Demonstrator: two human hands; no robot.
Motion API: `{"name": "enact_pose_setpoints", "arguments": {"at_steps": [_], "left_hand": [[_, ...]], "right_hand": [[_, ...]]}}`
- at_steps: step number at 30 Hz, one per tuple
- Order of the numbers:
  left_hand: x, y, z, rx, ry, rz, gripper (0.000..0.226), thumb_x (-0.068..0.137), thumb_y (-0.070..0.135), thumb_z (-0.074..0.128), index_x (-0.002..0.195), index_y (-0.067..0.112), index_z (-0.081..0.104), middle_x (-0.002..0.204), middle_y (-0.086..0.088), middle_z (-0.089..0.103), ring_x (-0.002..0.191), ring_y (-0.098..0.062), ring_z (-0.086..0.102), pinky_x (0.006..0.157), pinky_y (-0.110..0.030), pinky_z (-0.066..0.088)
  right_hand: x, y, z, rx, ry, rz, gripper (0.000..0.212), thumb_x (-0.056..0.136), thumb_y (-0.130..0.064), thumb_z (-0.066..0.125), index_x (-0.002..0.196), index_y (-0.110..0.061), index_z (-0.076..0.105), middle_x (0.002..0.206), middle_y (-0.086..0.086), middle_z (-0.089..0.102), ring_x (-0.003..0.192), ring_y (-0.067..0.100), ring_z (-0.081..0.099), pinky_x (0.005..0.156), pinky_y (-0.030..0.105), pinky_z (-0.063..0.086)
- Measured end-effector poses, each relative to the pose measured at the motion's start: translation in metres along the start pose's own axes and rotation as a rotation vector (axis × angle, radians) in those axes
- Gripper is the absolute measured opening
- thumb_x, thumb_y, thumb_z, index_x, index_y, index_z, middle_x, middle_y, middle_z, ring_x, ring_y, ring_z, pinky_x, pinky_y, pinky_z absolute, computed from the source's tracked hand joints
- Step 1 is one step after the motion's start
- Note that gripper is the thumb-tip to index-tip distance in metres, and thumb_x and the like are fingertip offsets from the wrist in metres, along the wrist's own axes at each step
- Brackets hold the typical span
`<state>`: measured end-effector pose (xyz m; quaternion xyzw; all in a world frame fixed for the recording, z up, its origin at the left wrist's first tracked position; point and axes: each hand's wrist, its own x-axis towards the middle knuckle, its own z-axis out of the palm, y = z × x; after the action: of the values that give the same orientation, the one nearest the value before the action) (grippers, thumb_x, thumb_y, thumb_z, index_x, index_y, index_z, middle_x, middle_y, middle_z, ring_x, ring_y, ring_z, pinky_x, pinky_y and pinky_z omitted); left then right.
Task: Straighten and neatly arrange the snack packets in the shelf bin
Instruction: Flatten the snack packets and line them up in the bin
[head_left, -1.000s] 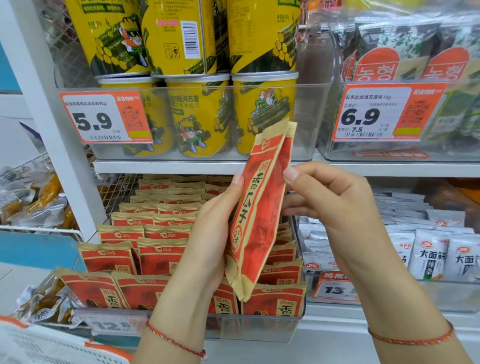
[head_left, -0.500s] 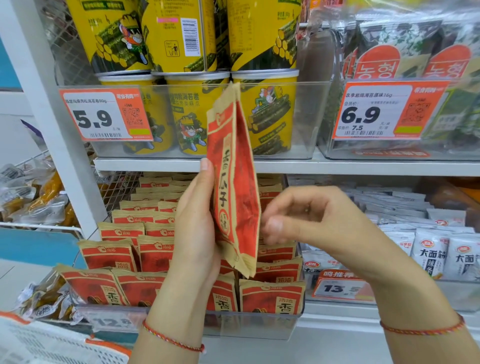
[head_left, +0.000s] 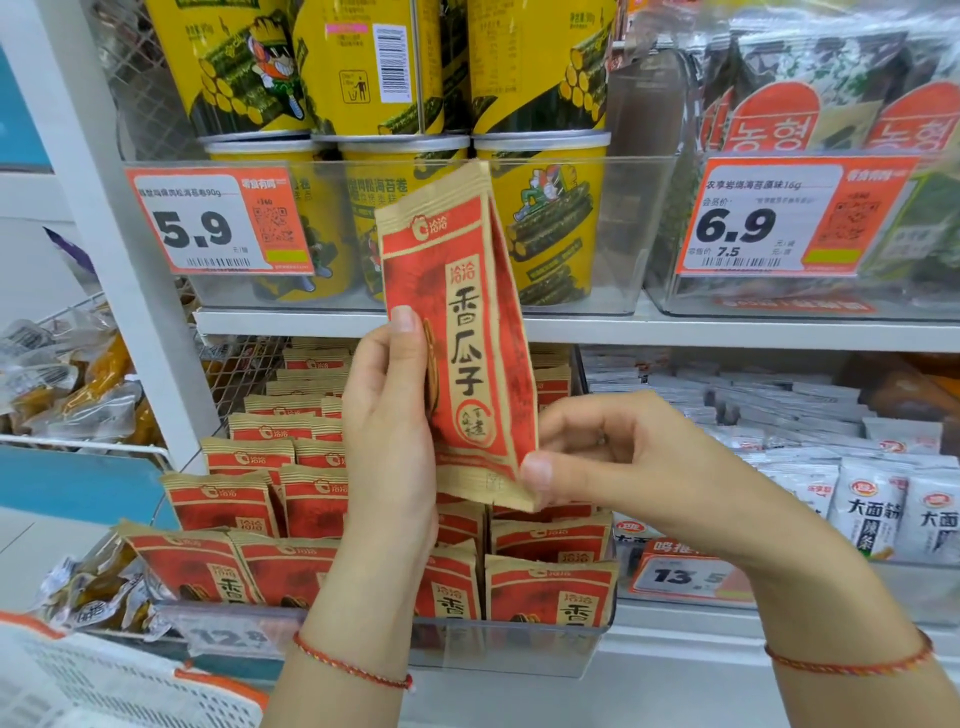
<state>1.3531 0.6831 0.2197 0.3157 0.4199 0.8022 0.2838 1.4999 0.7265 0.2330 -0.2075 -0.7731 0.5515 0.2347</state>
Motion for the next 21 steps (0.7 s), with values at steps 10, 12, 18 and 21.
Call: {"name": "enact_pose_setpoints", "arguments": {"at_steps": [10, 12, 18, 21], "left_hand": [[-0.003, 0.005, -0.008, 0.373, -0.425, 0.137, 0.046, 0.079, 0.02, 0.072, 0.121, 0.025, 0.057, 0.109, 0.011, 0.072, 0.101, -0.006, 0.069, 0.081, -0.018, 0.053], [-0.004, 0.005, -0.009, 0.439, -0.527, 0.121, 0.054, 0.079, 0.01, 0.076, 0.123, 0.032, 0.054, 0.111, 0.015, 0.071, 0.103, -0.004, 0.067, 0.084, -0.019, 0.053], [-0.007, -0.004, -0.007, 0.643, -0.319, 0.39, 0.047, 0.078, 0.011, 0.08, 0.12, 0.025, 0.065, 0.101, 0.023, 0.071, 0.094, 0.008, 0.066, 0.081, -0.007, 0.047], [-0.005, -0.013, -0.012, 0.787, -0.27, 0.534, 0.052, 0.08, 0.019, 0.079, 0.128, 0.029, 0.062, 0.111, 0.021, 0.07, 0.101, 0.007, 0.065, 0.089, -0.014, 0.05]], "right_hand": [[0.007, 0.016, -0.005, -0.102, 0.277, 0.087, 0.019, 0.095, -0.029, 0.048, 0.104, -0.028, 0.065, 0.085, -0.009, 0.072, 0.075, 0.009, 0.069, 0.072, 0.024, 0.058], [0.007, 0.017, -0.006, -0.058, 0.263, 0.097, 0.019, 0.097, -0.025, 0.047, 0.104, -0.027, 0.065, 0.086, -0.011, 0.072, 0.083, 0.007, 0.069, 0.073, 0.023, 0.057], [0.005, 0.005, -0.007, 0.176, 0.469, -0.104, 0.035, 0.084, -0.041, 0.056, 0.116, -0.028, 0.061, 0.101, -0.013, 0.073, 0.099, 0.005, 0.067, 0.083, 0.022, 0.055], [0.006, 0.004, -0.008, 0.185, 0.568, -0.175, 0.047, 0.075, -0.048, 0.061, 0.119, -0.031, 0.055, 0.097, -0.017, 0.073, 0.097, 0.002, 0.067, 0.079, 0.017, 0.054]]}}
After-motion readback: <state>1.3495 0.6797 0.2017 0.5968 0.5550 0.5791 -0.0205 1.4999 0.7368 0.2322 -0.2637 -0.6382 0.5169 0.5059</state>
